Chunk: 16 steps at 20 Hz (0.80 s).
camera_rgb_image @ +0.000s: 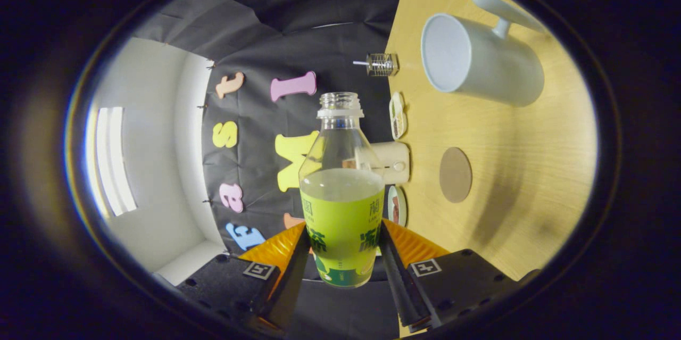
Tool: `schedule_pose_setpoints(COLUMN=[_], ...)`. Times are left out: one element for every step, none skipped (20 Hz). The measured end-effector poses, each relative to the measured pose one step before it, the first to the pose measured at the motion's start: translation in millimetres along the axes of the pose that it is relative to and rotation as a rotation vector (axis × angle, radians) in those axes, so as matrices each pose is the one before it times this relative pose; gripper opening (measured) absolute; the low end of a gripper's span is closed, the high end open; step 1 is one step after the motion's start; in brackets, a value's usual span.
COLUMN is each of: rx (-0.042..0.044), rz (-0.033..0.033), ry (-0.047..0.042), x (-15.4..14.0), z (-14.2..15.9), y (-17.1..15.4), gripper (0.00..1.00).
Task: Take the bottle from table, then pour the juice into the cup, finally place the bottle on the coaster
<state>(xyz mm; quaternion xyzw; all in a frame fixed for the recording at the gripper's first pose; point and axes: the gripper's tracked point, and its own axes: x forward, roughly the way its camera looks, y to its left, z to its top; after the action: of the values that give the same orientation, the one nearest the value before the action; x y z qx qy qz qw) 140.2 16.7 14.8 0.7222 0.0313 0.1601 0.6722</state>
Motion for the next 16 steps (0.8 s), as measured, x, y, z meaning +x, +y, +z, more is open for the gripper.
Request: schedule_pose_setpoints(rx=[0.01922,0.01746,0.01394,0.01127,0.01378,0.01713,0.01944,0.02005,0.01905,0.01504,0.01025,0.00588,0.00094,0.00201,0.0067,0.00942], rz=[0.00681,0.00715,0.00247,0.00058,0.00427,0.00639,0.00164,0.00299,0.00433,0.00129,0.00577,0.0065,0.00338,0.002,0.00457,0.00557], ry=[-0.00698,-0.0046,-0.00578,-0.00645,-0.00461,-0.00491,-0.00833,-0.00515,-0.00238,-0.00229,-0.00139,-0.00463,0.00067,-0.0031,-0.00151,-0.00199], x=[-1.21,1.13,0.0,1.02,-0.17,-0.21,-0.56,1.84,-0.92,1.43,-0.99,-0.69,-0.32,0.0,0.48,-0.75], z=[2.25,2.32,1.58,1.58,0.66,1.62,0.95,1.09,-1.23,0.32,-0.54,1.32,0.39,1.02,1.14,1.08], y=[3.02,2.01,-0.08,-0.56,1.94,2.14,0.71,0.24,1.48,1.11,1.75,2.02,1.98,1.32,2.48,1.77], gripper=[0.77,0.77,0.77,0.77,0.77,0.77,0.77,0.77,0.77,0.77,0.77,0.77,0.77,0.77,0.77,0.77])
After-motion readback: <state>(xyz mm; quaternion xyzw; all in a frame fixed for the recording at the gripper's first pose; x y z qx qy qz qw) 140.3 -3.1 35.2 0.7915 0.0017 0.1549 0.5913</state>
